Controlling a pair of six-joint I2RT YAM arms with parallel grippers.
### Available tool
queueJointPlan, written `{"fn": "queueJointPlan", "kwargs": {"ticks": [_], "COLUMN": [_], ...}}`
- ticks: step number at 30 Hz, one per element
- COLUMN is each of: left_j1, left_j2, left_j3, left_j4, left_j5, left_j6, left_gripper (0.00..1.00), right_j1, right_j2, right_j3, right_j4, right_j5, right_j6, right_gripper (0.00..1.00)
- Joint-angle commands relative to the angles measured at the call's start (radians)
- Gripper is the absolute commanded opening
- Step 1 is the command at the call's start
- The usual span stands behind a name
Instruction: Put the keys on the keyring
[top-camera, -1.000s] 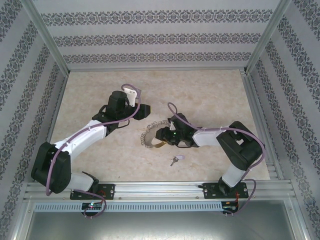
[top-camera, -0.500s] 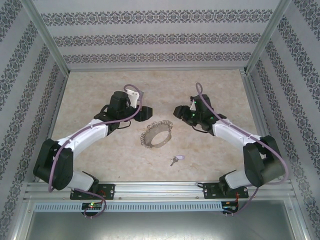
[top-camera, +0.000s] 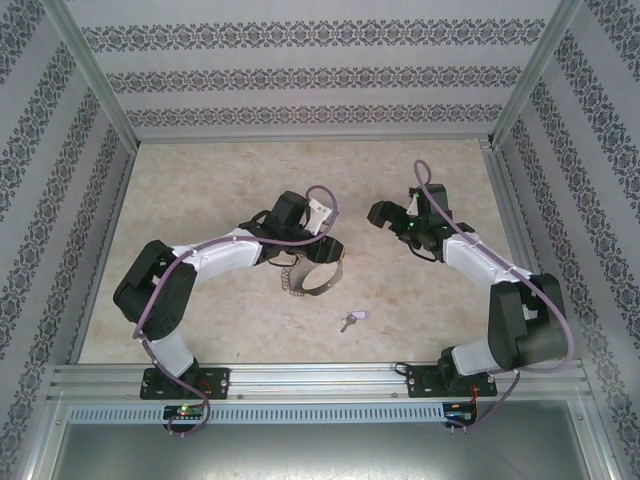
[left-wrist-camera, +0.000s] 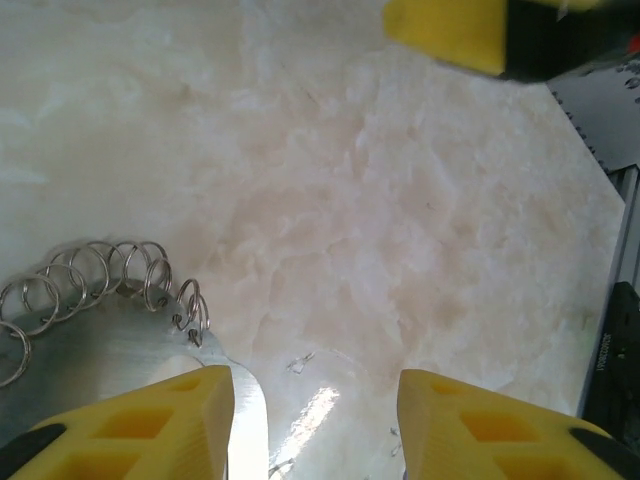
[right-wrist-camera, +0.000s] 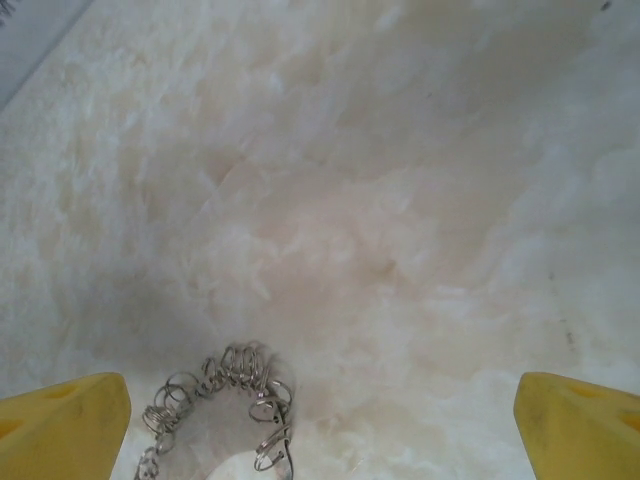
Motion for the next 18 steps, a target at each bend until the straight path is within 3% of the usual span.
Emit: {"fn": "queueJointPlan", "kwargs": {"ticks": [1,4,9,18], "left_j1": [-0.022,-0.045,-0.072,-0.087], "left_j2": [0.034,0.060,0.108,0.140], "left_j3": [0.014,0.021,0.036,0.040], "left_j4": [0.023,0.025,0.036,0.066], "left_j5": [0.022,0.005,-0.050,-0.189], "left_j6": [-0.031,-0.027,-0.041,-0.074], "left_gripper": [0.46,0.45,0.40,0.37], "right_j1": [-0.066,-0.121,-0.137,-0.137], "right_j2": [-0.058,-0.041,0.002,-0.009], "right_j3": [-0.030,-0.073,-0.067,-0.093], "right_j4": [0.076,0.180,0.193,0.220], "right_j5": [-0.013,-0.116,-0.201,-0.211], "right_j6": [0.014,0.073,0.064,0.049], "right_gripper": [0.98,0.98,0.96,0.93]}}
